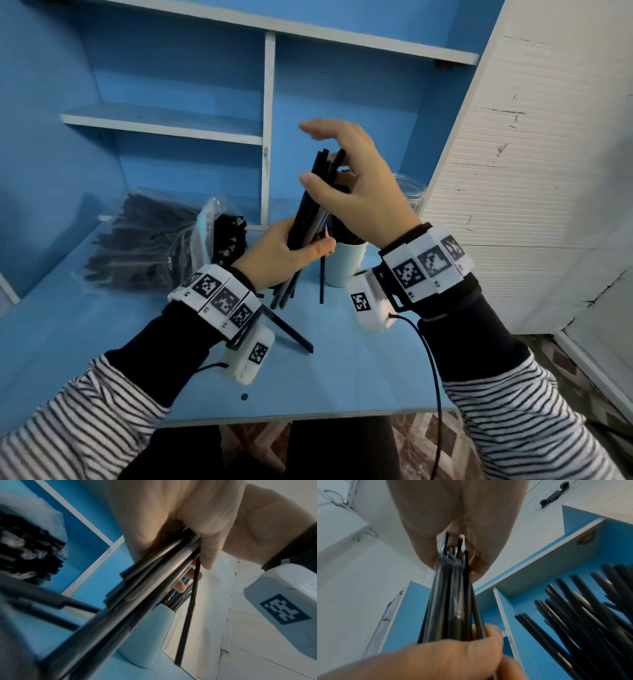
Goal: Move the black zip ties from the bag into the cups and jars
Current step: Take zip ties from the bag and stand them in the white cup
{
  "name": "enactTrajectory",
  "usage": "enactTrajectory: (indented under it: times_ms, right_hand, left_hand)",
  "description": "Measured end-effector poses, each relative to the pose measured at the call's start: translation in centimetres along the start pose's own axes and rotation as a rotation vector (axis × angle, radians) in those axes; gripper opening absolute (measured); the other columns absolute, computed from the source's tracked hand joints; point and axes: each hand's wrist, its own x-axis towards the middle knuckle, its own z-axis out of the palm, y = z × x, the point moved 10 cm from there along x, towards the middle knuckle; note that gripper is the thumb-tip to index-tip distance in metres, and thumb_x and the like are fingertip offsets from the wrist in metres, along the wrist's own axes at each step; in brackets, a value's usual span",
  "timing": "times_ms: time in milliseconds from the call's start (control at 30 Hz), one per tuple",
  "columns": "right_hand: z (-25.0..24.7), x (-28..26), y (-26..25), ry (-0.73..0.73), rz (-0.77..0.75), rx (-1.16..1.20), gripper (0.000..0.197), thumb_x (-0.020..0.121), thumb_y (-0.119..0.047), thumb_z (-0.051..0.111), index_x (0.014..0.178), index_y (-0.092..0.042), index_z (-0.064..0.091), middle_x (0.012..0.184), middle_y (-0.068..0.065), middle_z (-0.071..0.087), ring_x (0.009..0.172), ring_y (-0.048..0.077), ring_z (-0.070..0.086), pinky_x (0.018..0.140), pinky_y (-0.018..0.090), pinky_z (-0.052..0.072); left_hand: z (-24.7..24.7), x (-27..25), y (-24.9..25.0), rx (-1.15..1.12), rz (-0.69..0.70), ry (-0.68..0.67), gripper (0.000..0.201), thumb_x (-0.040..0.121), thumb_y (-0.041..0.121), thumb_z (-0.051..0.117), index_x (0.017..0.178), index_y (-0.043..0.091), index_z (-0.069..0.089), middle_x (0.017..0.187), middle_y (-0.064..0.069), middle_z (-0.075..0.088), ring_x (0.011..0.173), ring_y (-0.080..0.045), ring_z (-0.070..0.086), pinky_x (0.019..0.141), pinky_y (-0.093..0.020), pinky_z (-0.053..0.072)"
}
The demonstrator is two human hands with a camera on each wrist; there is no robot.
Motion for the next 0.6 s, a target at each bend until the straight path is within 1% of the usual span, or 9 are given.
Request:
enactTrajectory:
  times_ms: [67,133,200,300,333,400,467,533,600]
  right_hand:
    - [1.0,-0.6,0.3,-0.038,-0.001,-0.004,0.036,0.088,-0.009,0.061,0.124,-0.016,0.057,0.114,-0.003,0.06,0.104,0.001,0.055,0.092,0.026,0.049]
    - [2.1,-1.3,1.0,-0.075,0.011,0.014,0.03,0.089,-0.008,0.06,0.119,-0.012,0.06,0.103,-0.003,0.064,0.095,0.004,0.06,0.089,0.027,0.051]
    - [3.0,-1.9,1.5,-0.109,0.034,0.019,0.023,0.09,-0.01,0.061,0.113,-0.01,0.062,0.096,-0.003,0.066,0.089,0.007,0.062,0.085,0.025,0.052]
    - [3.2,-2.0,1.2,-0.094,0.005,0.008,0.023,0.09,-0.015,0.064,0.113,-0.012,0.064,0.104,-0.003,0.066,0.1,0.008,0.061,0.092,0.025,0.049]
    - [3.0,-1.9,0.7,-0.071,-0.026,0.006,0.027,0.09,-0.015,0.064,0.117,-0.012,0.062,0.11,-0.003,0.065,0.108,0.008,0.059,0.097,0.024,0.046]
    - [2.3,-1.6,0.2,-0.018,-0.076,0.011,0.032,0.091,-0.011,0.062,0.123,-0.011,0.059,0.119,-0.003,0.062,0.116,0.008,0.054,0.102,0.021,0.041]
    - [2.2,-1.5,0.4,-0.012,-0.088,0.006,0.028,0.092,-0.008,0.06,0.12,-0.01,0.062,0.119,-0.002,0.062,0.116,0.006,0.054,0.102,0.017,0.039]
    - [3.1,-1.9,1.6,-0.081,-0.051,-0.012,0.02,0.093,-0.009,0.058,0.111,-0.011,0.068,0.112,-0.003,0.065,0.11,0.005,0.057,0.098,0.016,0.042]
    - [4.1,-2.5,2.9,-0.167,0.005,-0.064,0.018,0.094,-0.015,0.058,0.107,-0.012,0.07,0.105,-0.006,0.067,0.101,0.001,0.059,0.092,0.012,0.043]
  left_hand:
    - [0.4,-0.5,-0.9,-0.011,-0.036,-0.001,0.014,0.089,0.02,0.068,0.092,0.007,0.062,0.086,-0.004,0.068,0.079,-0.007,0.063,0.073,-0.011,0.048]
    - [0.6,-0.8,-2.1,-0.039,-0.089,0.002,0.008,0.087,0.018,0.069,0.091,0.015,0.063,0.081,0.008,0.065,0.072,0.005,0.059,0.068,-0.005,0.043]
    - [0.8,-1.0,-2.6,-0.069,-0.123,-0.008,0.008,0.088,0.017,0.068,0.095,0.014,0.065,0.083,0.009,0.066,0.073,0.009,0.059,0.067,-0.004,0.043]
    - [1.2,-0.8,-2.2,-0.143,-0.125,-0.003,0.009,0.09,0.02,0.065,0.094,0.012,0.065,0.086,-0.003,0.07,0.08,-0.004,0.065,0.08,-0.018,0.053]
    - [1.2,-0.6,-2.0,-0.17,-0.13,0.01,0.008,0.09,0.02,0.065,0.095,0.013,0.064,0.084,-0.003,0.069,0.079,-0.007,0.066,0.082,-0.024,0.055]
    - [1.4,-0.3,-1.6,-0.207,-0.13,0.024,0.008,0.09,0.019,0.064,0.096,0.014,0.061,0.081,0.0,0.067,0.075,-0.008,0.066,0.081,-0.028,0.055]
    - [1.6,0.2,-1.6,-0.185,-0.115,0.024,0.011,0.088,0.015,0.066,0.098,0.012,0.062,0.086,-0.003,0.069,0.081,-0.009,0.067,0.082,-0.03,0.054]
    - [1.9,0.6,-2.5,-0.084,-0.128,0.019,0.017,0.085,0.018,0.07,0.1,0.016,0.063,0.097,-0.002,0.071,0.093,-0.012,0.066,0.087,-0.033,0.054]
    - [2.3,0.7,-3.8,0.015,-0.17,0.002,0.02,0.084,0.021,0.07,0.102,0.017,0.063,0.101,-0.003,0.07,0.098,-0.014,0.065,0.091,-0.038,0.052]
